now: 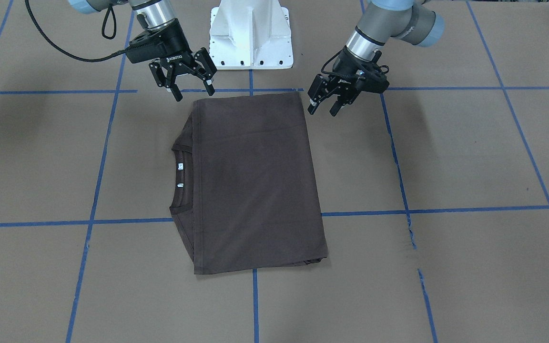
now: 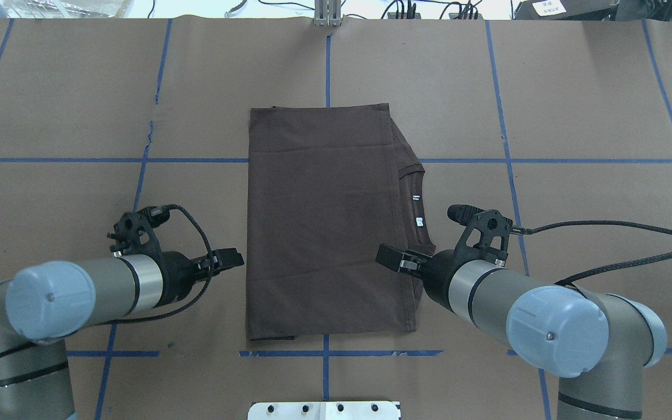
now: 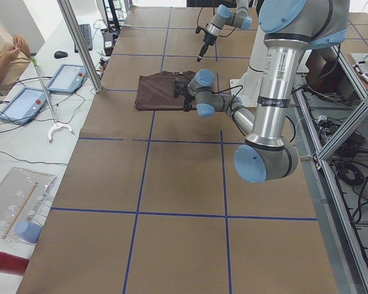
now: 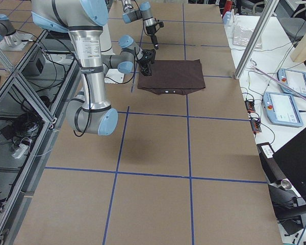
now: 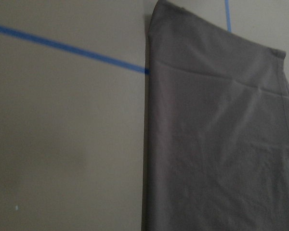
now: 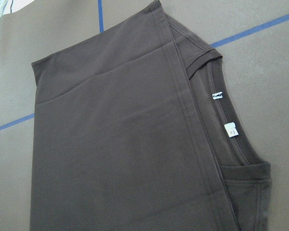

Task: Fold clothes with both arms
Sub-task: 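Move both grippers to the shirt's near edge corners, then lower both grippers onto the shirt's near corners and grasp them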

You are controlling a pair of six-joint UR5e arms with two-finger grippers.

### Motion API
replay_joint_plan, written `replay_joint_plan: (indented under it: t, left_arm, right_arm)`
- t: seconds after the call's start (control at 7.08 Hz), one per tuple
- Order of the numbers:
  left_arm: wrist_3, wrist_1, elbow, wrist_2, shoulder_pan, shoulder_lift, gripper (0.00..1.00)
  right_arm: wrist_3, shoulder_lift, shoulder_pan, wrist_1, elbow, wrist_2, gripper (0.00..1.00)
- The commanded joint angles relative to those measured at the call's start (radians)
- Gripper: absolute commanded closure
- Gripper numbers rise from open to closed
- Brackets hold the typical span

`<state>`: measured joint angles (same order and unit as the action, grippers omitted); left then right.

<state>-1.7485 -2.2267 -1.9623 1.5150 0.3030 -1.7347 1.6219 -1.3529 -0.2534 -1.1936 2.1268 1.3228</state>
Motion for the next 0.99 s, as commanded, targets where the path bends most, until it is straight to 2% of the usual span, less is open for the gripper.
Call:
replay_joint_plan:
  t: [0.0, 0.42, 0.85]
  left_arm:
    - [-0.194, 0.044, 0.008, -0.107, -0.131, -0.023, 0.46]
    - [-0.213, 0.062, 0.052, -0.144, -0.185, -0.074, 0.46]
    - [-0.217, 0.062, 0.054, -0.141, -0.202, -0.068, 0.46]
  right_arm:
    - [0.004, 0.0, -0.004, 0.0, -0.001, 0.0, 0.0]
    - [0.009, 0.0, -0.01, -0.001, -0.004, 0.0, 0.0]
    - [0.012, 0.0, -0.015, -0.001, -0.004, -0.002, 0.0]
